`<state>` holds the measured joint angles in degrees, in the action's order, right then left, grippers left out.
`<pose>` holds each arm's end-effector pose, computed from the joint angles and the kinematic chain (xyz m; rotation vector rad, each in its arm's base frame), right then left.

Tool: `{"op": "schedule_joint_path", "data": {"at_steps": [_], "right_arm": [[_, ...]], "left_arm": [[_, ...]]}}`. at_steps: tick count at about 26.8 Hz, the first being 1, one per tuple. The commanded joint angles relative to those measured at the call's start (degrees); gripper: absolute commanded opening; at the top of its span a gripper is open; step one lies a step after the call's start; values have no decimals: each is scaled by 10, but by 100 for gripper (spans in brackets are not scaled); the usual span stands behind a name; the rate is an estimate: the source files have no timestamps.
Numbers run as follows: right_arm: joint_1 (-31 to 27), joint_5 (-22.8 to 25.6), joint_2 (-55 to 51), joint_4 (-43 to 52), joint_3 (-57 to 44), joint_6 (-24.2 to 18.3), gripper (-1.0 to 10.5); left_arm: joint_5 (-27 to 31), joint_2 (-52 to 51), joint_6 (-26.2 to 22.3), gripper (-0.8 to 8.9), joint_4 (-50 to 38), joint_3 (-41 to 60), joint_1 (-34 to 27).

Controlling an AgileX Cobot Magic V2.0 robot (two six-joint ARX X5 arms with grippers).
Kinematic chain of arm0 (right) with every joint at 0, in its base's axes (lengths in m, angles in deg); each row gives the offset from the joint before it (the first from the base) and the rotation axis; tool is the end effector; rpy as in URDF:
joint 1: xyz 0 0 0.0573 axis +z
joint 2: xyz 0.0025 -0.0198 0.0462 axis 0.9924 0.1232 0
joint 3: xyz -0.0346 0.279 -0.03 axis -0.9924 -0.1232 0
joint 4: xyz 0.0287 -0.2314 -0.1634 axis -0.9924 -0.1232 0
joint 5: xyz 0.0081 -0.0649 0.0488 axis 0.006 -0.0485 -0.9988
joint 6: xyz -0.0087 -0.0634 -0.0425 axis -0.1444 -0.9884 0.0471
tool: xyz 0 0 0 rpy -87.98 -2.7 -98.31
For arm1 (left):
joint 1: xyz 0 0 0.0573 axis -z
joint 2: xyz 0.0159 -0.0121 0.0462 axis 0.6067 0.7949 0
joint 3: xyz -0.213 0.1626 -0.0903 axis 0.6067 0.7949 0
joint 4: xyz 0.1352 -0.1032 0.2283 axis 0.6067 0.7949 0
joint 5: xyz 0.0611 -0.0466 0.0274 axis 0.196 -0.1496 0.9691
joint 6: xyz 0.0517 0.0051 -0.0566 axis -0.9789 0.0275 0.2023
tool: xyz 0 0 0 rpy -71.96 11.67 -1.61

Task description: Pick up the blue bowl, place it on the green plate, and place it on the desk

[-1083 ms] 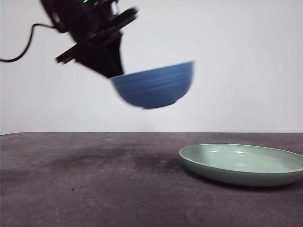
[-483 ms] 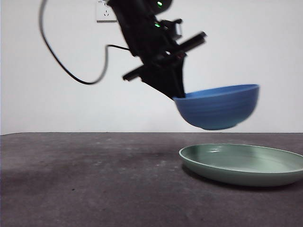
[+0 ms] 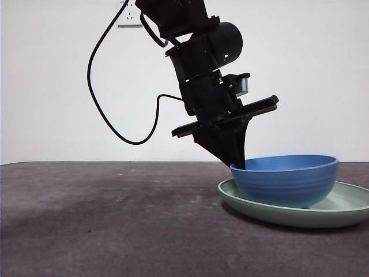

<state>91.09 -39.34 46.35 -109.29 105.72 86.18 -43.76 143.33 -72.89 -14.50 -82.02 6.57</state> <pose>0.1431 0.0460 0.3126 0.0737 0.8126 0.5466 0.3718 -0.3712 0.1835 0.2232 1.0982 -0.7586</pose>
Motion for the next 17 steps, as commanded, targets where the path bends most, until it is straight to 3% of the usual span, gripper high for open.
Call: {"op": "schedule_joint_path", "data": {"at_steps": [1,3,7,12,17], "right_arm": [[1,2,4,5,9,5,360],[1,2,4,5,9,5,360],[1,2,4,5,9,5,359],[1,2,4,5,9,5,359],[1,2,4,6,9,5,359]], "left_arm": [[1,14,-8,10,-2,-18,8],[0,14,-9,47,-2,-18,8],[0,13,-9,224,-2,-19,10],[-2,-4,-8,224,-1,-19,10],[-2,-86,-10,224,-1,-19,-2]]}}
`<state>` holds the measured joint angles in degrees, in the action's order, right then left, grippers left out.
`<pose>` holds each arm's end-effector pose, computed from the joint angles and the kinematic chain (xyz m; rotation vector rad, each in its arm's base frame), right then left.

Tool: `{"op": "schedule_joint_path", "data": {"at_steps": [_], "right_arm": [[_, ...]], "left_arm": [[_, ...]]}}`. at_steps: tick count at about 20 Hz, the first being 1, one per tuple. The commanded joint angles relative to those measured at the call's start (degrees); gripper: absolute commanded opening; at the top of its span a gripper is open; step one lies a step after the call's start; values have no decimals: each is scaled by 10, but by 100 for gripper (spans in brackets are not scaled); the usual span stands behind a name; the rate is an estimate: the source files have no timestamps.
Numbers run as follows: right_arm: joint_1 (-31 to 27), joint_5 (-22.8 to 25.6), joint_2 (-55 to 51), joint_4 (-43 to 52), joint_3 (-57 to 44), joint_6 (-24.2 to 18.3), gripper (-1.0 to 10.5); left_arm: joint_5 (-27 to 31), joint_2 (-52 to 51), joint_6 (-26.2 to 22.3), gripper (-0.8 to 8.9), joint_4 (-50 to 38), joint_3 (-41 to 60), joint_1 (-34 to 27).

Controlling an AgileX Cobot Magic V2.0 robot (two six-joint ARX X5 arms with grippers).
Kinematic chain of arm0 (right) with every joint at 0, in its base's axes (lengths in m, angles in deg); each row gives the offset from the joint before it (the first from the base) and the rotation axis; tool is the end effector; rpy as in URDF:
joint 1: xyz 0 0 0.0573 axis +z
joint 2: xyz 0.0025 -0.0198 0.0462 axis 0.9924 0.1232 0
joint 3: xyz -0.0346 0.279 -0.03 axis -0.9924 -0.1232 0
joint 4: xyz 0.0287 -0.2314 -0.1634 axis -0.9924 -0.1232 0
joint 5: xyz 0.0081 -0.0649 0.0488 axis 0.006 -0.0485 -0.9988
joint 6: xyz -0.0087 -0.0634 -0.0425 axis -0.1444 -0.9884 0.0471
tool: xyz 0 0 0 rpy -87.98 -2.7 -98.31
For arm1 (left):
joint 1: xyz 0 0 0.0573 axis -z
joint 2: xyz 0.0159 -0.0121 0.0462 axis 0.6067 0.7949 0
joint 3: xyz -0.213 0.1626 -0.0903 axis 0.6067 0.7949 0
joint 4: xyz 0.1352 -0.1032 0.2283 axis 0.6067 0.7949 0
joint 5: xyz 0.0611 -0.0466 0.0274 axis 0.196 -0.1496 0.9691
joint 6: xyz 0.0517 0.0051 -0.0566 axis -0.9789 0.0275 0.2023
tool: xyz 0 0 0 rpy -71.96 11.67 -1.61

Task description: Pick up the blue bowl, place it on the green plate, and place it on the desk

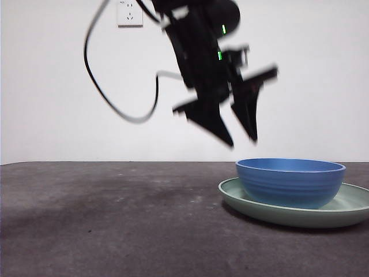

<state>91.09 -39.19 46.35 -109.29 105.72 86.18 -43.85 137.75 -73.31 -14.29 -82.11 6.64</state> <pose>0.1432 0.0459 0.3125 0.0726 0.8127 0.5441 0.3638 -0.3645 0.2326 0.1982 1.0043 -0.7869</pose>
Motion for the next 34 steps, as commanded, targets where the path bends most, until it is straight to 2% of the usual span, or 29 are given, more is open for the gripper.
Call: {"op": "schedule_joint_path", "data": {"at_steps": [1,5,10,15,22,27,34], "right_arm": [[1,1,4,6,9,5,359],[1,1,4,6,9,5,359],[1,1,4,6,9,5,359],[1,1,4,6,9,5,359],[1,1,4,6,9,7,360],[1,1,4,6,9,8,359],[1,1,5,5,9,9,359]], "left_arm": [[-1,-51,-6,224,-3,-18,-7],[-6,-143,7,224,3,-17,-39],[-8,-257,-4,222,40,20,-71],[-9,-406,-22,223,10,184,-86],[-85,-584,-19,222,-71,450,-96],[-151,-639,-17,222,-90,549,-96],[-156,-641,-17,221,-94,553,-96]]}}
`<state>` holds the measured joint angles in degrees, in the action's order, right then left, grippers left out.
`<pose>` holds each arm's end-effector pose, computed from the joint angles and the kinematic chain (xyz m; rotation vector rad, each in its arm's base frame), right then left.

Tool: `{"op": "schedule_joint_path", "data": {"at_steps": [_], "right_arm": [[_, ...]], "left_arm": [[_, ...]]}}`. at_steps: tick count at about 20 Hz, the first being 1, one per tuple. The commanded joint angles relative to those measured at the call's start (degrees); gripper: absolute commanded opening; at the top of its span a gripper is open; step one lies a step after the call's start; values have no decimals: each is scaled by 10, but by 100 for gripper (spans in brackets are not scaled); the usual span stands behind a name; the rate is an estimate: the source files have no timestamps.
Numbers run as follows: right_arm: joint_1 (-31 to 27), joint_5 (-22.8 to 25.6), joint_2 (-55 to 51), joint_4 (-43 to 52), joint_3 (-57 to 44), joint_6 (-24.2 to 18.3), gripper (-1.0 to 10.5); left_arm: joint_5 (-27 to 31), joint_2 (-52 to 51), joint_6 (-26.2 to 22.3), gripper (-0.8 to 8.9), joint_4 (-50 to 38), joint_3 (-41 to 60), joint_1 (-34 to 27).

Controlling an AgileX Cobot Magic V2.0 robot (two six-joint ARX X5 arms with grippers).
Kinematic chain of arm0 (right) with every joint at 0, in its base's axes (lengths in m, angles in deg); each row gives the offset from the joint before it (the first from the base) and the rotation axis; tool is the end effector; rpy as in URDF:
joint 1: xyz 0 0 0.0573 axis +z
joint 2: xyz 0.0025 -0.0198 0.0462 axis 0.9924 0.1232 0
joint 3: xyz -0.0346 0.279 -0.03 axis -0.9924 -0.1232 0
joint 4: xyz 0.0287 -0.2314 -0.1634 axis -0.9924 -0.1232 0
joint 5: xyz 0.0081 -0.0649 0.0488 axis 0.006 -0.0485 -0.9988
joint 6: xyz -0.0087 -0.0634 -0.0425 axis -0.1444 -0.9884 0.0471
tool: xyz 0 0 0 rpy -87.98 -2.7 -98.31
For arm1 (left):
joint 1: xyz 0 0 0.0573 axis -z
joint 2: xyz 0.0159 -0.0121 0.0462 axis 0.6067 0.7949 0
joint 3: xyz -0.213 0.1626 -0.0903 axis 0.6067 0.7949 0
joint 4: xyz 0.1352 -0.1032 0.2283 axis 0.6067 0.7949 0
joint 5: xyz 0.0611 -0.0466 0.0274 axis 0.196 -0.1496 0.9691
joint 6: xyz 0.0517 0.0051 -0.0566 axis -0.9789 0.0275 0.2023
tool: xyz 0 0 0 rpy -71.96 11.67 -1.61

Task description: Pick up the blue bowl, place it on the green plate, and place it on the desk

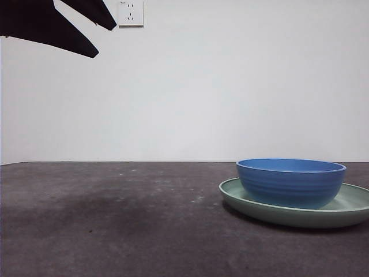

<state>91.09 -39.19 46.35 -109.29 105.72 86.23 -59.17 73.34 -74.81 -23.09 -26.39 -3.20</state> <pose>0.1432 0.0459 0.3125 0.0734 0.8130 0.5437 0.1821 -0.1542 0.2892 -0.0233 0.7374 -0.9465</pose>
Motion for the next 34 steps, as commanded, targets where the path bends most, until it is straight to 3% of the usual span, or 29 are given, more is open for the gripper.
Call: {"op": "schedule_joint_path", "data": {"at_steps": [1,3,6,9,13,18,21,25,34], "right_arm": [[1,1,5,5,9,10,359],[1,8,5,5,9,24,359],[1,90,21,6,9,80,359],[-9,121,70,23,9,83,359],[-45,113,167,80,9,80,358],[-88,56,303,153,9,66,357],[-88,49,369,195,9,66,281],[-88,38,437,238,9,66,276],[-88,23,519,297,9,64,173]], "left_arm": [[-3,3,-2,221,-6,-5,3],[-3,3,-2,221,-6,-5,3],[-3,3,-2,221,-7,-5,3],[-3,3,-3,221,-7,-5,3],[-3,3,-5,221,-7,-5,3],[-3,3,-5,221,-7,-5,3],[-3,3,-5,221,-7,-5,3],[-3,3,-5,221,-6,-5,3],[-3,3,-4,221,-7,-5,3]]}}
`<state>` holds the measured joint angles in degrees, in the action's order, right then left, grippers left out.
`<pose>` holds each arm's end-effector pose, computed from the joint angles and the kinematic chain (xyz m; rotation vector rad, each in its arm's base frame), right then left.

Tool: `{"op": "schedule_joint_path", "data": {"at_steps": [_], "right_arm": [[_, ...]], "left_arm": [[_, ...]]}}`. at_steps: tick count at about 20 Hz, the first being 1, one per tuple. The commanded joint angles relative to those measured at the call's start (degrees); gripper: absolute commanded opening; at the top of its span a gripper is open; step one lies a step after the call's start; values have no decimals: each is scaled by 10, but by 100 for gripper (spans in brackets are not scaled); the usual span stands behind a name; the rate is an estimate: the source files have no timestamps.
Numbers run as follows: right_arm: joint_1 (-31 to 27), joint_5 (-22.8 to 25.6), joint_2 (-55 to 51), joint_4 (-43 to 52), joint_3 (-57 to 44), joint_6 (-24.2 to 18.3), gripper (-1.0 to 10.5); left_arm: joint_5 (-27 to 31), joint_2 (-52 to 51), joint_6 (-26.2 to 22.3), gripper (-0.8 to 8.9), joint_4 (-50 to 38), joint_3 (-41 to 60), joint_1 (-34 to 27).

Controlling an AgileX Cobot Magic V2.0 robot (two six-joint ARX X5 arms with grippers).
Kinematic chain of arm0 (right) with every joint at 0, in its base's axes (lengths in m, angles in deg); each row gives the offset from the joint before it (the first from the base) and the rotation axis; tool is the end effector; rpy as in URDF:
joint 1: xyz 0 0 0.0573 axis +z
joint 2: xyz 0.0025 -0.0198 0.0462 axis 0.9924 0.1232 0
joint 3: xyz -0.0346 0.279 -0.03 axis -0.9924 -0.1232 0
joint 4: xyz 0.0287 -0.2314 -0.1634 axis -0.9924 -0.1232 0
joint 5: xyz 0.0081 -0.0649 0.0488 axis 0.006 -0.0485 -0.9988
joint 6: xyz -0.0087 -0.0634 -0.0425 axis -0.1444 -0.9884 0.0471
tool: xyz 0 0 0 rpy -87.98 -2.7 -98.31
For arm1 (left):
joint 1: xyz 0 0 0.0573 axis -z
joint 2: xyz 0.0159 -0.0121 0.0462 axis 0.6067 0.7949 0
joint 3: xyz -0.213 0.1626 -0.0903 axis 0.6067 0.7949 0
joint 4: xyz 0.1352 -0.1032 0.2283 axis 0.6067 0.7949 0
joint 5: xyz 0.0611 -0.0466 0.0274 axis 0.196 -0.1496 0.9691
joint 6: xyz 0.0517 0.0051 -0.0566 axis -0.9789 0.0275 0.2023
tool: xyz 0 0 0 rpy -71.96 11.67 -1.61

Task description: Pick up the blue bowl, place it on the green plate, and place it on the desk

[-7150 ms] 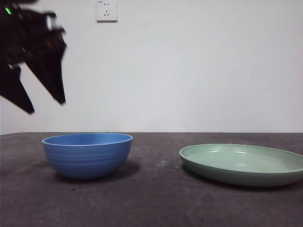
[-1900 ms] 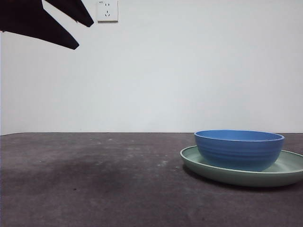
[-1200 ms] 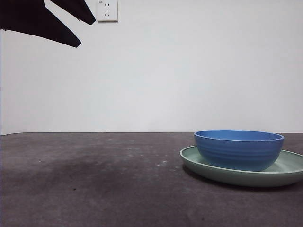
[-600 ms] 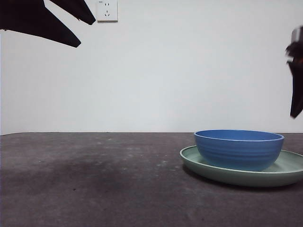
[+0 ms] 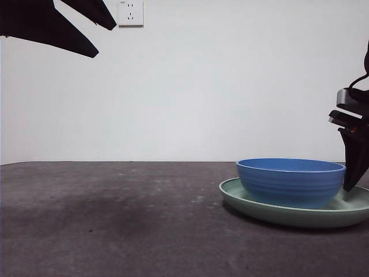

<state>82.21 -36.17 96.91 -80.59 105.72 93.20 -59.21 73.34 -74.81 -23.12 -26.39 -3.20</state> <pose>0.3248 0.0180 0.1432 0.2938 1.2014 0.2608 0.1821 -0.1542 0.2893 -0.0236 0.7370 -0.9473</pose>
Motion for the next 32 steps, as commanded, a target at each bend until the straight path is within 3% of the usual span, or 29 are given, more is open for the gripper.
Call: {"op": "schedule_joint_path", "data": {"at_steps": [1,7,12,18,24,32], "right_arm": [[1,-8,17,13,9,-6,142],[1,-8,25,20,9,-6,14],[1,-10,23,22,9,-2,14],[-1,-54,-25,23,9,17,14],[5,-118,-58,46,9,67,14],[104,-90,-58,129,9,159,14]], "left_arm": [[-3,3,-4,221,-6,-5,3],[-3,3,-4,221,-6,-5,3],[-3,3,-3,221,-6,-5,3],[-3,3,-3,221,-6,-5,3],[-3,3,-3,221,-6,-5,3],[-3,3,-3,221,-6,-5,3]]}}
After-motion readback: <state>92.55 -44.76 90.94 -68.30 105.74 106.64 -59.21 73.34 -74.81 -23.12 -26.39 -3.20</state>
